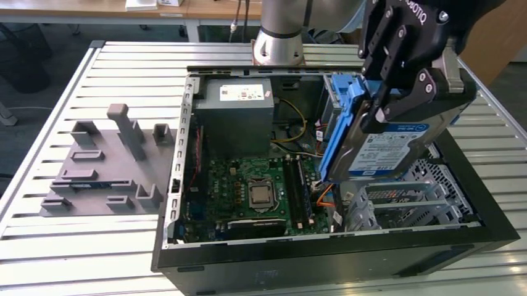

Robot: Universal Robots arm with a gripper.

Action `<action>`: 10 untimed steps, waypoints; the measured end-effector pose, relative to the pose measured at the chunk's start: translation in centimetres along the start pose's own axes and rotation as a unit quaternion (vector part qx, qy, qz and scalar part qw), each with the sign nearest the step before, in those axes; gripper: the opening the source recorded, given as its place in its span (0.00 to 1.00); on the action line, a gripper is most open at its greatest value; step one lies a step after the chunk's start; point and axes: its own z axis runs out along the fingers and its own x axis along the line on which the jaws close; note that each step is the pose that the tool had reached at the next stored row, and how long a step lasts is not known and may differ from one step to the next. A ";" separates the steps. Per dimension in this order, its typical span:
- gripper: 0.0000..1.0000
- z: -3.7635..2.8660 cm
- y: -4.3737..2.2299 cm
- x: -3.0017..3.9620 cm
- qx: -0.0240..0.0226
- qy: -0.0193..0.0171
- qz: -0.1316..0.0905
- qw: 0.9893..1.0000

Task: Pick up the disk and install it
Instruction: 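Insert the disk into the insertion slot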

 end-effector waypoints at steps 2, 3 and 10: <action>0.36 0.06 -0.43 0.00 -0.001 0.000 0.000 1.000; 0.36 0.09 -0.64 0.02 -0.001 0.000 0.000 1.000; 0.36 0.38 -1.47 0.30 -0.002 0.000 0.000 1.000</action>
